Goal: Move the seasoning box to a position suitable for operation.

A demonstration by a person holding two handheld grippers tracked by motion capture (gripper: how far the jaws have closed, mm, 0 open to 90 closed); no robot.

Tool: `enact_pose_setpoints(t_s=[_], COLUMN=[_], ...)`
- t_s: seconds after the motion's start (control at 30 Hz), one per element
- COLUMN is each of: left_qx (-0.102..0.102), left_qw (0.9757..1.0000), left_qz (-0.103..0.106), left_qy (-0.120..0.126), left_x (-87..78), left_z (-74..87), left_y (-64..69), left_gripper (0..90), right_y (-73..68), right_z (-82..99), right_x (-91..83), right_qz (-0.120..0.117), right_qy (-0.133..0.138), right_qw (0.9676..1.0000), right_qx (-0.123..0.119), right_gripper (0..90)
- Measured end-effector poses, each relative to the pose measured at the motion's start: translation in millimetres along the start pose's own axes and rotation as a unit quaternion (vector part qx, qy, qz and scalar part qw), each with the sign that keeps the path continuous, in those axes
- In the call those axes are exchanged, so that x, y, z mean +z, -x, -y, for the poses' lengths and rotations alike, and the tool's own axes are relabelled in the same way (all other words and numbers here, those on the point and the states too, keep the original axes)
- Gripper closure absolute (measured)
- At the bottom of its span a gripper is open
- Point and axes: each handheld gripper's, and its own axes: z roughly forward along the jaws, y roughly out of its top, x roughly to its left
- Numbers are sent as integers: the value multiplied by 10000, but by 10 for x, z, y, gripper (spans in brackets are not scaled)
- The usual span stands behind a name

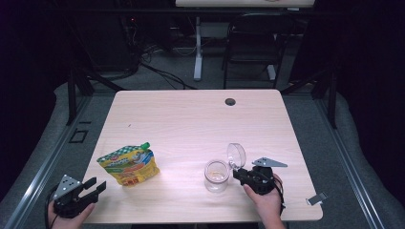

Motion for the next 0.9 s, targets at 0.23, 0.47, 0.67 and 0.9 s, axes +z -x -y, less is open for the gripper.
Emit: enact_pose_setpoints(t_s=[0.23, 0.47, 0.67, 0.9], left_qx=[-17, -30, -62, -103], left_qw=[10000, 9999, 9997, 9996], left_qz=[-37, -116, -194, -243], left_qy=[-24, -72, -130, -139], left_x=[-5, -63, -131, -173], left_z=[7, 52, 102, 145], left_y=[-5, 4, 19, 19], left_gripper=[547, 547, 547, 545], right_y=[21, 32, 80, 146], right_z=[-7, -67, -133, -200], right_x=[15, 37, 99, 186], right_qz=[18, 69, -53, -263], right_qy=[119, 215, 329, 413], right_qw=[9999, 9997, 9994, 9987], right_qx=[24, -134, -13, 174], right_gripper=[812, 839, 842, 899])
